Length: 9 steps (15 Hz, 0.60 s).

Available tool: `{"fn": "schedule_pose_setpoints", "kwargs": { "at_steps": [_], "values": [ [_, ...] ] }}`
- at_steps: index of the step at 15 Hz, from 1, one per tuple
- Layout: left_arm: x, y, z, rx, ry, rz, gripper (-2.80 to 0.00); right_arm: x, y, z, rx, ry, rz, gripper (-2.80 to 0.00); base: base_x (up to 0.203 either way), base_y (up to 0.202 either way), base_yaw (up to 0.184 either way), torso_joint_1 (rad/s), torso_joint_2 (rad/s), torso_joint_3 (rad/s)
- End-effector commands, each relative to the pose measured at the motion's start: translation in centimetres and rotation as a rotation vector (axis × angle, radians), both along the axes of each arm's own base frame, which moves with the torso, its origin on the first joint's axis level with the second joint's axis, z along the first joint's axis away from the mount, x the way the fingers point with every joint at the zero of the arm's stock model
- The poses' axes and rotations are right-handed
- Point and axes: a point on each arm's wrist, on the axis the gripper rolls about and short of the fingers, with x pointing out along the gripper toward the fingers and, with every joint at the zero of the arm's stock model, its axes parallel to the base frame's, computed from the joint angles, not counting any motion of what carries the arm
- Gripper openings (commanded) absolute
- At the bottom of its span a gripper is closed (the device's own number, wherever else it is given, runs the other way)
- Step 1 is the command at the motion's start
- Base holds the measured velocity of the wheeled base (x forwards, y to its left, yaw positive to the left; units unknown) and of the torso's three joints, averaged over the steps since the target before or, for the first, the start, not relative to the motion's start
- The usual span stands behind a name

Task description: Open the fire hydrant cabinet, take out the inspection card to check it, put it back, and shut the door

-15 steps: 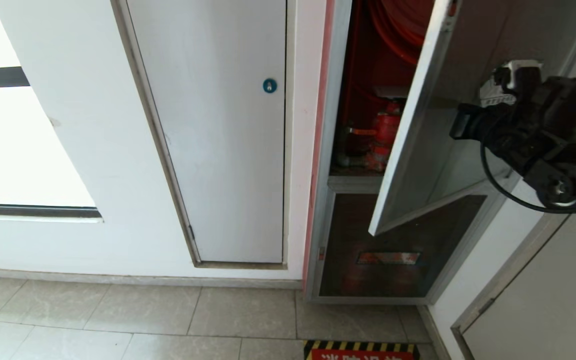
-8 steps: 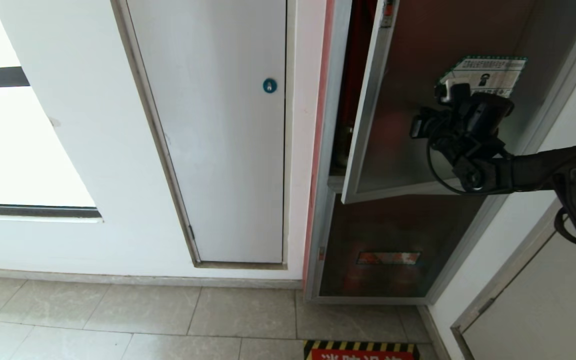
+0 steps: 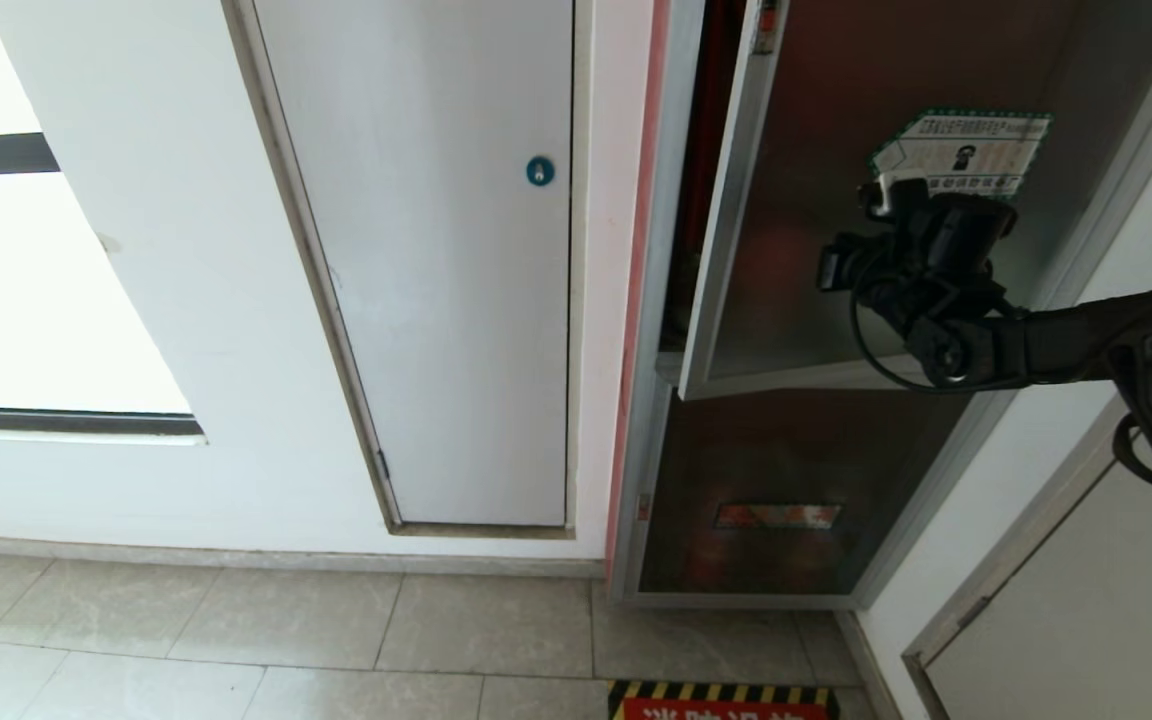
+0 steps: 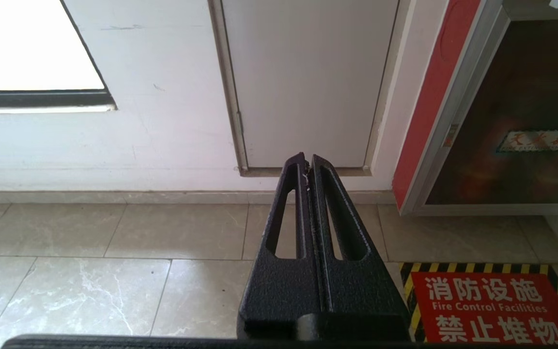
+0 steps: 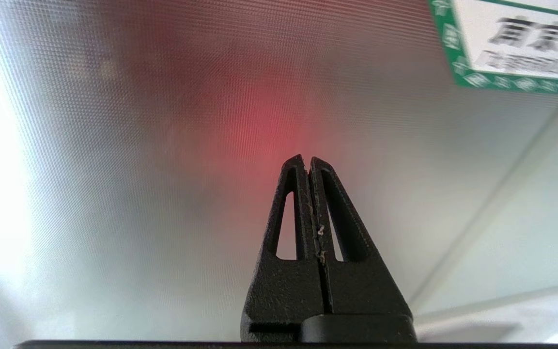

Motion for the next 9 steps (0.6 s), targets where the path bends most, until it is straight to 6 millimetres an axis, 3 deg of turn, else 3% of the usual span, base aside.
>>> {"fn": "schedule_pose_setpoints", "kwargs": {
  "at_steps": [1, 4, 7, 9],
  "values": [
    [0.0, 0.0, 0.0, -0.001, 0.002, 0.000, -2.80, -4.7, 0.1, 4.0, 0.002, -0.031, 0.003, -2.80, 0.000, 0.000, 0.000, 0.000, 0.00, 0.000],
    [0.0, 0.0, 0.0, 0.000, 0.002, 0.000, -2.80, -11.2, 0.2, 5.4, 0.004, 0.005, 0.013, -2.80, 0.000, 0.000, 0.000, 0.000, 0.00, 0.000],
    [0.0, 0.0, 0.0, 0.000, 0.002, 0.000, -2.80, -18.7, 0.3, 3.7, 0.004, 0.077, 0.019, -2.80, 0.000, 0.000, 0.000, 0.000, 0.00, 0.000],
    [0.0, 0.0, 0.0, 0.000, 0.000, 0.000, -2.80, -23.9, 0.1, 3.6, 0.010, 0.038, 0.001, -2.80, 0.000, 0.000, 0.000, 0.000, 0.00, 0.000]
  ]
}}
